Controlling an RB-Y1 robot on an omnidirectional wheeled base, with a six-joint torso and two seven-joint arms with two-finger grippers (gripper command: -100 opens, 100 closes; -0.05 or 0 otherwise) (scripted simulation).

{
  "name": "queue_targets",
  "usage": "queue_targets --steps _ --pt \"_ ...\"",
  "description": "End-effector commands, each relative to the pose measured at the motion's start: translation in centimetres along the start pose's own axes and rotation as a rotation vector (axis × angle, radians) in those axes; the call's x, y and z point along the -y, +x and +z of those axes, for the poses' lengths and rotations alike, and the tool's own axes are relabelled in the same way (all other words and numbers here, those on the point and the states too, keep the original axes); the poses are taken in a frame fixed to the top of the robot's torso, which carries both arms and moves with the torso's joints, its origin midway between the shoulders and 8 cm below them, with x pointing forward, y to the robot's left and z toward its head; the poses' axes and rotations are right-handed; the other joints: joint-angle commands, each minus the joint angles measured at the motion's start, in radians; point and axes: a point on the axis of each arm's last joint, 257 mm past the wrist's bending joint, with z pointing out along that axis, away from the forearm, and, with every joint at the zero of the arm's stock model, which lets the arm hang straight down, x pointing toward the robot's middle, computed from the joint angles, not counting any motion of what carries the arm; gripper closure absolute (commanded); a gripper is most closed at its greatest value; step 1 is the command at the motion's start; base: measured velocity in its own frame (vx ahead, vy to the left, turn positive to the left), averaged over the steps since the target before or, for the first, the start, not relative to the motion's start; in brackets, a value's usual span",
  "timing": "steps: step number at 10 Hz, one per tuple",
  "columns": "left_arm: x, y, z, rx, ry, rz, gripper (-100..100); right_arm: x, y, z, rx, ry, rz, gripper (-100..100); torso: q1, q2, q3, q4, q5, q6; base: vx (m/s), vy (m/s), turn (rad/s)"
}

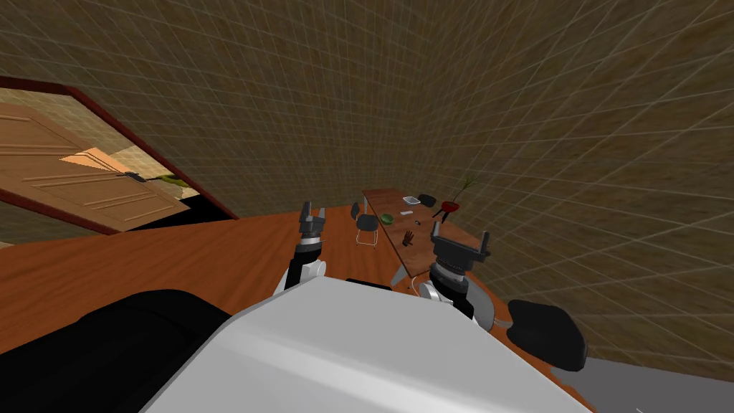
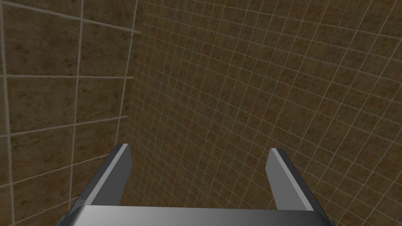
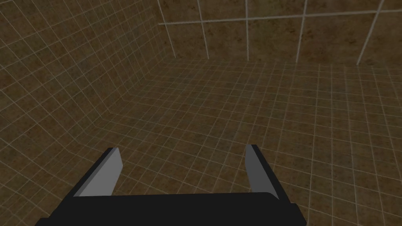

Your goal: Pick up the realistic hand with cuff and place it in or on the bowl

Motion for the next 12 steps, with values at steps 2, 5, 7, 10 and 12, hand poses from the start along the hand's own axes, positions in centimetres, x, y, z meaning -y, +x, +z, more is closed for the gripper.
queue_targets --steps 2,5,7,10,12 --pt "0.0 0.0 0.0 0.0 0.0 0.0 0 0.4 -1.5 -1.3 0.038 -0.017 0.095 -100 0.0 0.0 0.0 0.0 0.0 0.001 -0.061 -0.08 0.216" --pt "0.0 0.0 0.0 0.0 0.0 0.0 0 1.0 -2.9 -2.6 0.073 -0.021 0.163 -100 0.0 0.001 0.001 0.0 0.0 0.0 -0.074 -0.071 0.177" --pt "0.0 0.0 0.0 0.0 0.0 0.0 0 1.5 -4.1 -3.8 0.108 -0.029 0.221 -100 0.0 0.0 0.0 0.0 0.0 0.0 -0.062 -0.072 0.219" --pt "0.0 0.0 0.0 0.0 0.0 0.0 0 1.7 -6.2 -5.8 0.167 -0.067 0.323 -100 0.0 -0.001 0.0 0.0 0.0 0.001 -0.069 -0.072 0.244" --pt "0.0 0.0 0.0 0.0 0.0 0.0 0 2.4 -6.8 -6.6 0.186 -0.046 0.327 -100 0.0 -0.001 0.0 0.0 0.0 0.001 -0.035 -0.037 0.091"
